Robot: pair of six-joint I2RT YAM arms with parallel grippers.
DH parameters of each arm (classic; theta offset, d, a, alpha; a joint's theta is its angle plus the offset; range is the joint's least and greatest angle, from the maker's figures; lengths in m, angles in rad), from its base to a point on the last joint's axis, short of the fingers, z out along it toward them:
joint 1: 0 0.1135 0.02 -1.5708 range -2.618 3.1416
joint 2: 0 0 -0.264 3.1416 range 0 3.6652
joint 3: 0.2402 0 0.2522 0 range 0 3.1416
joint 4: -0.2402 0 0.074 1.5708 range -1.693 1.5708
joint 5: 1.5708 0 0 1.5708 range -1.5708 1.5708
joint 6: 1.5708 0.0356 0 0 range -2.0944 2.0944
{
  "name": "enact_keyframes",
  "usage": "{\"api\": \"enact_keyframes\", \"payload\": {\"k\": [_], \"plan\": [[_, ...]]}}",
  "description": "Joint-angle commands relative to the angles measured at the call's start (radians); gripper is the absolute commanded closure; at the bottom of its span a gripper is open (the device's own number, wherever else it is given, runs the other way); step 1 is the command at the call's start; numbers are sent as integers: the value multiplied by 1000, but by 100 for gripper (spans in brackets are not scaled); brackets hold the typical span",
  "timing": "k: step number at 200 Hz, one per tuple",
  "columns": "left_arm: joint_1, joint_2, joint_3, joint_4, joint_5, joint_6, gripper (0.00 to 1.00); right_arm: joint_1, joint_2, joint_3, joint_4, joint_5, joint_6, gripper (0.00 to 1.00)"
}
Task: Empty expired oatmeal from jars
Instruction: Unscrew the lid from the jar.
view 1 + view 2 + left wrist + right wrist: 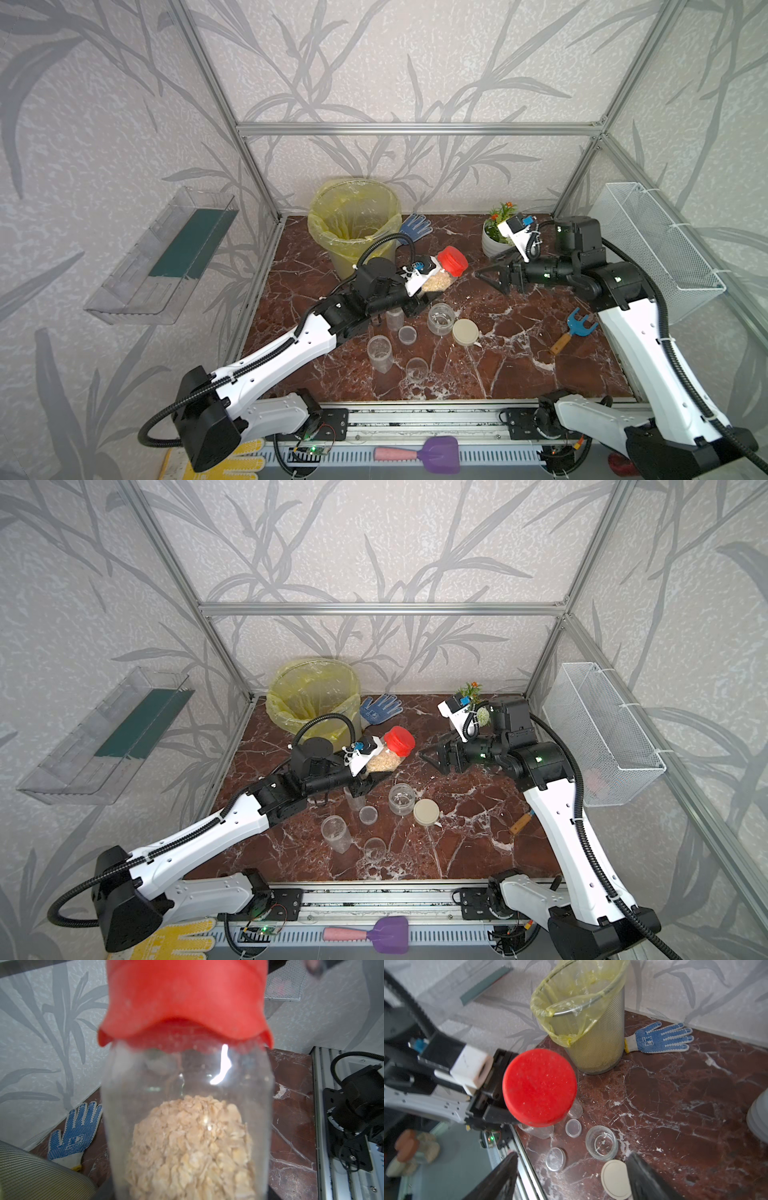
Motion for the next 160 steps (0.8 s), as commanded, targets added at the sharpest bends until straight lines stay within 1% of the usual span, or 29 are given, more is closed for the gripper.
{"api": "enact_keyframes", "payload": {"k": [1, 13, 22, 31, 40, 56, 70, 94, 116, 160], "plan": [[-20, -14, 31, 16, -118, 69, 100, 65, -22, 12, 50, 94, 485, 19], [-30, -9, 35, 20, -150, 86, 100, 137, -42, -15, 74, 193, 628, 18], [-34, -5, 37, 18, -166, 95, 100, 173, -54, -33, 95, 247, 717, 16], [-40, 2, 38, 17, -178, 108, 100, 210, -56, -46, 124, 283, 778, 15], [-44, 6, 38, 16, -187, 116, 100, 244, -48, -33, 115, 341, 813, 14], [-52, 14, 43, 7, -206, 130, 100, 298, -15, 21, 82, 429, 813, 13], [-56, 15, 40, 4, -215, 137, 100, 306, 12, 63, 66, 458, 806, 12], [-57, 9, 35, 5, -216, 140, 100, 312, 51, 77, 96, 450, 811, 11], [-57, 4, 31, 3, -217, 143, 100, 325, 85, 95, 87, 470, 797, 11], [-60, 4, 35, 0, -218, 144, 100, 334, 129, 113, 108, 469, 786, 11]]}}
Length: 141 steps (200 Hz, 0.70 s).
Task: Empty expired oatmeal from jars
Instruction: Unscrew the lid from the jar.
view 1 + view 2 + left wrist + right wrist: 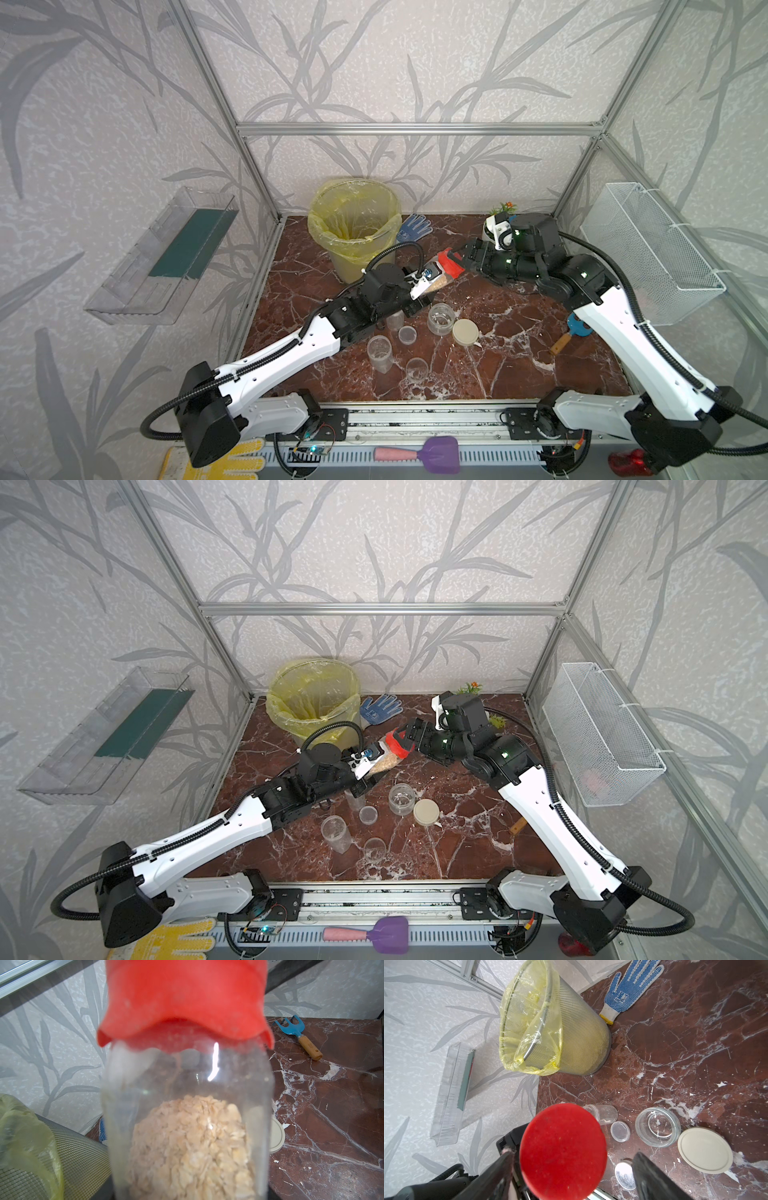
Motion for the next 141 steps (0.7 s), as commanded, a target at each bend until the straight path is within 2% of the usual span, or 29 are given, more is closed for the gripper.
{"api": "enact_keyframes", "payload": {"k": [1, 33, 70, 106, 141], "plan": [[-6, -11, 35, 21, -11, 24, 100, 10, 17, 43, 28, 19, -3, 11], [-6, -10, 34, 19, -13, 22, 100, 16, 42, 40, 53, -6, -3, 13], [-7, -5, 36, 18, -15, 23, 100, 23, 50, 24, 79, -26, 1, 20], [-7, -7, 36, 21, -16, 23, 100, 28, 50, -3, 95, -54, -5, 32], [-7, -4, 40, 20, -8, 14, 100, 37, 44, -4, 70, -60, -41, 40]]}}
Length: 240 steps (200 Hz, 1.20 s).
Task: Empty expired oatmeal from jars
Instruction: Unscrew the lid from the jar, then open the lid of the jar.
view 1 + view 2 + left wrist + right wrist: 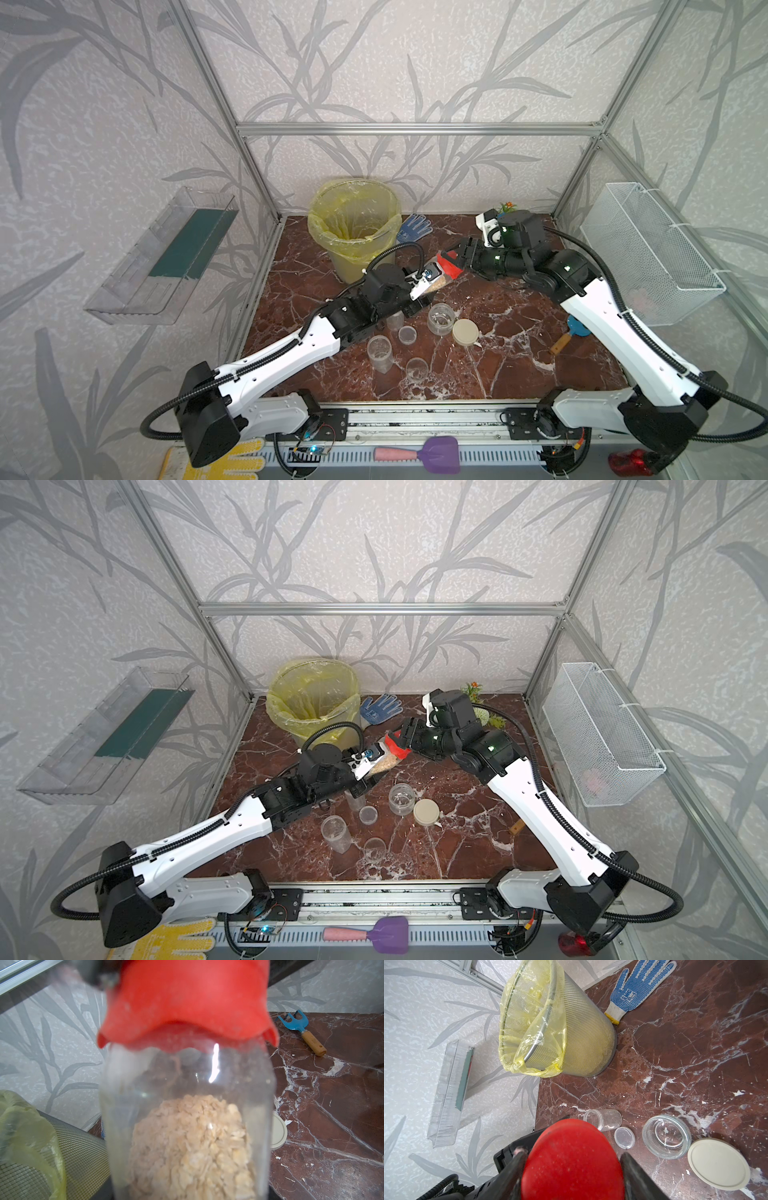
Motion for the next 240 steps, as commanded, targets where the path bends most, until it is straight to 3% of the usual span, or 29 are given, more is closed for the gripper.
{"api": "enact_keyframes", "payload": {"k": [1, 12, 30, 107, 129, 152, 171, 210, 226, 240], "plan": [[-5, -5, 41, 36, 8, 11, 100, 19, -6, -6, 11, -48, -34, 40], [-5, -3, 43, 34, 17, 5, 100, 19, -4, -5, 8, -65, -51, 40], [-5, -2, 46, 34, 31, 0, 100, 29, 1, 8, -24, -71, -76, 32], [-5, 5, 55, 26, 29, -1, 100, 34, -20, 3, -43, -70, -117, 29], [-4, 6, 56, 27, 32, -5, 100, 34, -26, -8, -38, -86, -129, 33], [-1, 0, 54, 32, 49, -14, 100, 34, -20, 0, -61, -106, -172, 57], [11, -19, 41, 43, 92, -39, 100, 31, -4, 46, -109, -166, -350, 76], [44, -19, 4, 62, 248, -108, 100, 23, 65, 171, -300, -444, -854, 92], [45, -6, -17, 87, 288, -135, 100, 3, 88, 187, -355, -484, -1011, 100], [49, 9, -28, 99, 304, -147, 100, -33, 99, 178, -385, -533, -1133, 100]]}}
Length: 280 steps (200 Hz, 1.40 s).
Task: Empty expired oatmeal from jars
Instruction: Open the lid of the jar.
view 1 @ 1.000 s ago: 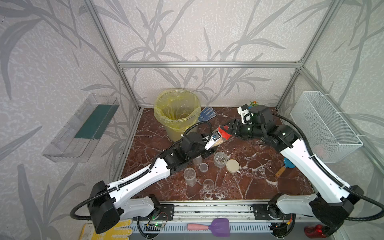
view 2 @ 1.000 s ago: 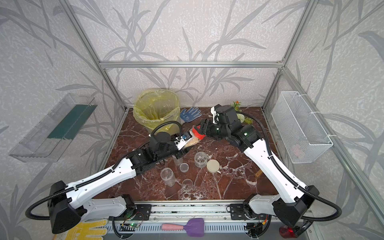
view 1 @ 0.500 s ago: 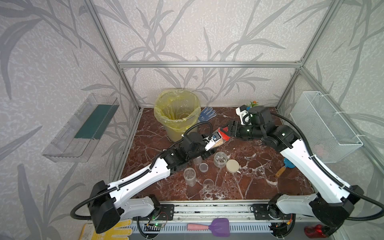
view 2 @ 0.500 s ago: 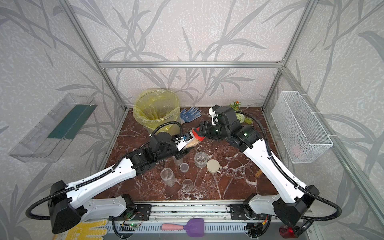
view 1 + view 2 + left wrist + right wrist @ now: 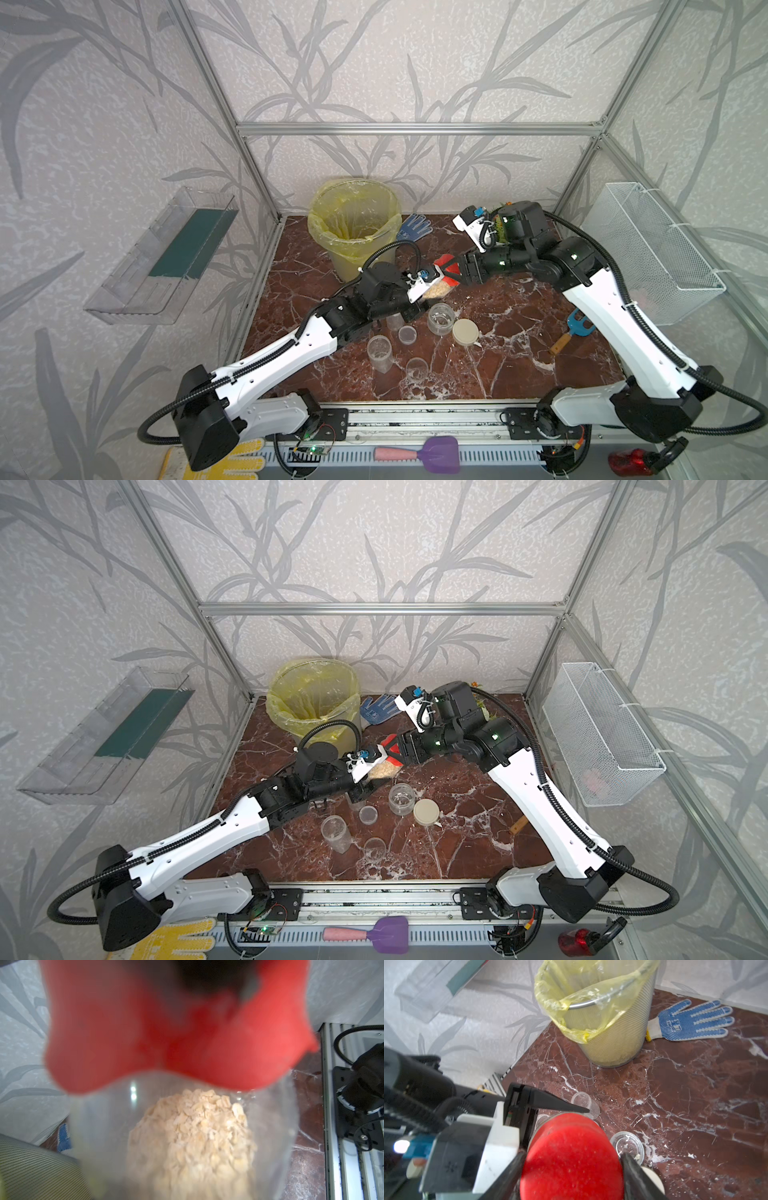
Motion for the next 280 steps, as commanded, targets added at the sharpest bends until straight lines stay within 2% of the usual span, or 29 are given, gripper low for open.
{"api": "enact_keyframes", "payload": {"k": [1, 20, 44, 67, 84, 101, 127, 148, 180, 213, 252, 280], "plan": [[8, 24, -16, 116, 78, -52, 100, -10, 25, 6, -156, -295, -356, 100], [17, 39, -30, 124, 74, -63, 100, -54, 16, -14, -189, -295, -529, 100], [36, 35, -64, 147, 67, -83, 100, -143, -23, -28, -247, -431, -797, 100], [47, 24, -83, 150, 60, -94, 100, -192, -72, -51, -251, -512, -970, 100], [50, 25, -90, 146, 55, -99, 100, -193, -55, 6, -329, -522, -1052, 100], [52, 23, -92, 138, 47, -106, 100, -193, -16, 83, -445, -464, -1119, 100], [53, 9, -101, 127, 25, -111, 100, -199, 5, 134, -503, -320, -1167, 100], [53, 4, -101, 111, 19, -114, 100, -200, -9, 145, -498, -268, -1191, 100], [53, 10, -90, 101, 25, -126, 100, -199, -73, 105, -418, -328, -1233, 100], [53, -26, -93, 94, -21, -148, 100, -209, -105, 3, -304, -296, -1188, 100], [53, -133, -111, 44, -89, -199, 100, -272, -121, -191, -65, -290, -1023, 100], [53, -216, -123, -8, -156, -259, 100, -291, -45, -279, 106, -199, -779, 100]]}}
